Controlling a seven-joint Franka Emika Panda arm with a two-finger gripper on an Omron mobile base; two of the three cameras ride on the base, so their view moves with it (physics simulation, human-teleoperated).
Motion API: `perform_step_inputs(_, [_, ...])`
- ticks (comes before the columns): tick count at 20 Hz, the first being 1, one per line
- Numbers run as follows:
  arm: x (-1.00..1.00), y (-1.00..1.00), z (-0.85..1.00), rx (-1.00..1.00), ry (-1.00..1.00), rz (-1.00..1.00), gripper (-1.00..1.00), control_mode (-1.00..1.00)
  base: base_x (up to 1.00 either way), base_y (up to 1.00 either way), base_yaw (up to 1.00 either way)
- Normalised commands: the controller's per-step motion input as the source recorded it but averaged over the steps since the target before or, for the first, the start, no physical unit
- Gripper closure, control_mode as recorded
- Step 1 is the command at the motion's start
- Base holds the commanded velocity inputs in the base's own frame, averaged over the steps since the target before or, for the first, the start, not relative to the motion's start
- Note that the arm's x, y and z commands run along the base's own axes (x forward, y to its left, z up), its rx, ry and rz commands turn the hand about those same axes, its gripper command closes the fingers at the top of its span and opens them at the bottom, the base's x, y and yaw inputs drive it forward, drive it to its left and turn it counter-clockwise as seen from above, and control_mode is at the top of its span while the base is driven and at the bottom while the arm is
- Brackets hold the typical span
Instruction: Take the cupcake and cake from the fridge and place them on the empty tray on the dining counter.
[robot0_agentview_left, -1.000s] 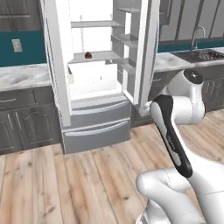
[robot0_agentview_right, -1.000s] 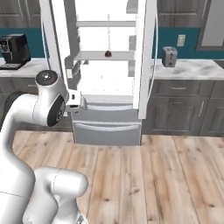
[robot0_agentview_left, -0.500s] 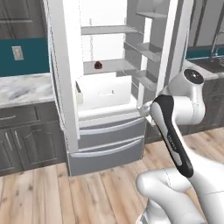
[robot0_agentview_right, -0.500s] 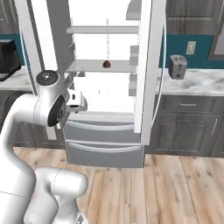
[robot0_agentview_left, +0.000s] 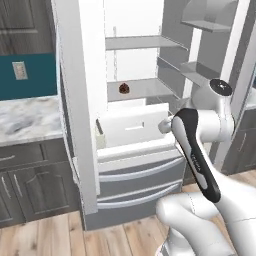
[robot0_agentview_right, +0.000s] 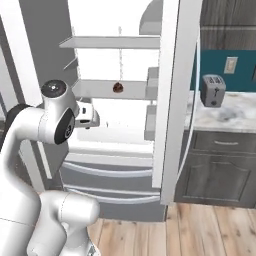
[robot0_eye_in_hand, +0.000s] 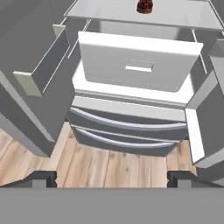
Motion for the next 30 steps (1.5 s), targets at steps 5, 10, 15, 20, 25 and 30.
perform_step_inputs(5, [0.0,0.0,0.0,0.0,0.0,0.0,-1.0,1.0,0.72,-0.35,0.08])
perform_step_inputs(10, [0.0,0.0,0.0,0.0,0.0,0.0,-1.0,1.0,0.7,-0.27,0.08])
perform_step_inputs(15, [0.0,0.0,0.0,0.0,0.0,0.0,-1.0,1.0,0.74,-0.01,0.01])
perform_step_inputs(20, [0.12,0.0,0.0,0.0,-0.01,0.0,-1.0,-1.0,0.26,0.0,0.0])
perform_step_inputs(25, [-0.02,0.0,0.22,0.0,-0.28,0.0,-1.0,-1.0,0.0,0.0,0.0])
perform_step_inputs(30, [0.2,0.13,0.05,0.0,-0.11,-0.01,-1.0,-1.0,0.0,0.0,0.0])
